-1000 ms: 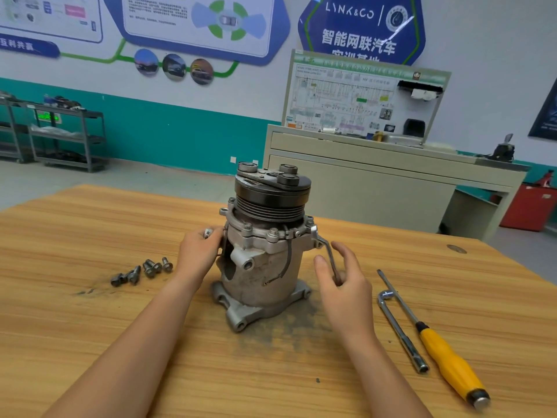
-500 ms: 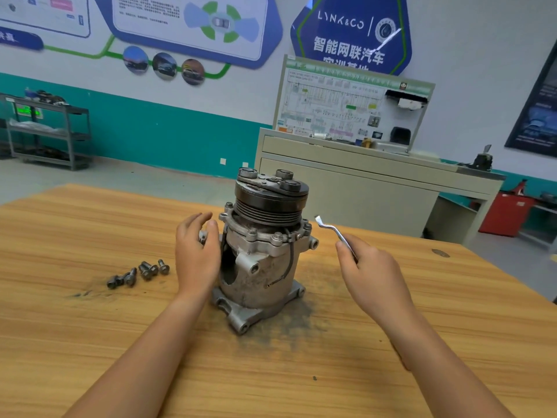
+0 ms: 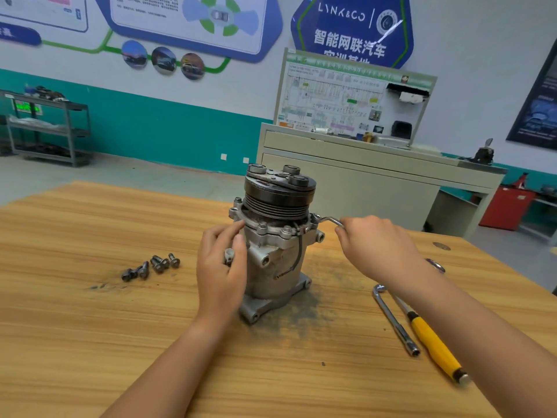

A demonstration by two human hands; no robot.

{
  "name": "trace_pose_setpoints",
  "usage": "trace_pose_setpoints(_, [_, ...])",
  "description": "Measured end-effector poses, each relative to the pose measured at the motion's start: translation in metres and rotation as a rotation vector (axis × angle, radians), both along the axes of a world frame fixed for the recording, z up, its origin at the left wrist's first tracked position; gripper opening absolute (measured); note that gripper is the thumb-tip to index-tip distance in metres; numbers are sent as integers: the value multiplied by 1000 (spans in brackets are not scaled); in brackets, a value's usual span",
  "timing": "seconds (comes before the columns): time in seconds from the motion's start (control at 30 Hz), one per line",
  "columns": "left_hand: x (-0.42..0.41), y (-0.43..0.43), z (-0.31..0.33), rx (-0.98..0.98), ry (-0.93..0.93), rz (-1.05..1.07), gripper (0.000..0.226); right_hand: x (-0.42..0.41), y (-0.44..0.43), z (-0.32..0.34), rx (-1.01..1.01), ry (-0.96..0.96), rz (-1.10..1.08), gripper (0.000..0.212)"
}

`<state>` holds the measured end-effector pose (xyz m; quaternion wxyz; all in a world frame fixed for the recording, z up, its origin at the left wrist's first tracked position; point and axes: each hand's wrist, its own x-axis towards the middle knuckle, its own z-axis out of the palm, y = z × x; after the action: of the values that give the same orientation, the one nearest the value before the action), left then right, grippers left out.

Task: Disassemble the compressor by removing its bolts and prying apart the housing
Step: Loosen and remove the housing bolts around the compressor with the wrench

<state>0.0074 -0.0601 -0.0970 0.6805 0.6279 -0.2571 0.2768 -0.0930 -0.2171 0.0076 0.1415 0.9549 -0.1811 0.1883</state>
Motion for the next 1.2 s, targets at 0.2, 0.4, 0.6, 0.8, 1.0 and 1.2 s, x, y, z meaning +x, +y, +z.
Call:
trace_pose_setpoints(0.2, [-8, -5, -6, 128, -26, -51, 63, 4, 5, 3, -125, 98, -9, 13])
trace_pose_setpoints(0.4, [-7, -8, -11, 167, 110, -59, 90, 4, 12, 11, -291, 180, 19, 10])
trace_pose_setpoints(0.6, [-7, -9, -11, 143, 158, -141, 89, 3, -24, 33, -277, 314, 186, 36])
trace_pose_setpoints(0.8, [-5, -8, -10, 133, 206, -169, 93, 25, -58, 37, -452, 323, 267, 43])
trace_pose_setpoints(1.0, [-2, -6, -10, 126, 247, -172, 97, 52, -71, 12, -382, -79, 497, 28])
trace_pose_setpoints(1.2, [-3, -5, -8, 157, 192, -133, 93, 84, -53, -2, -299, -278, 612, 29])
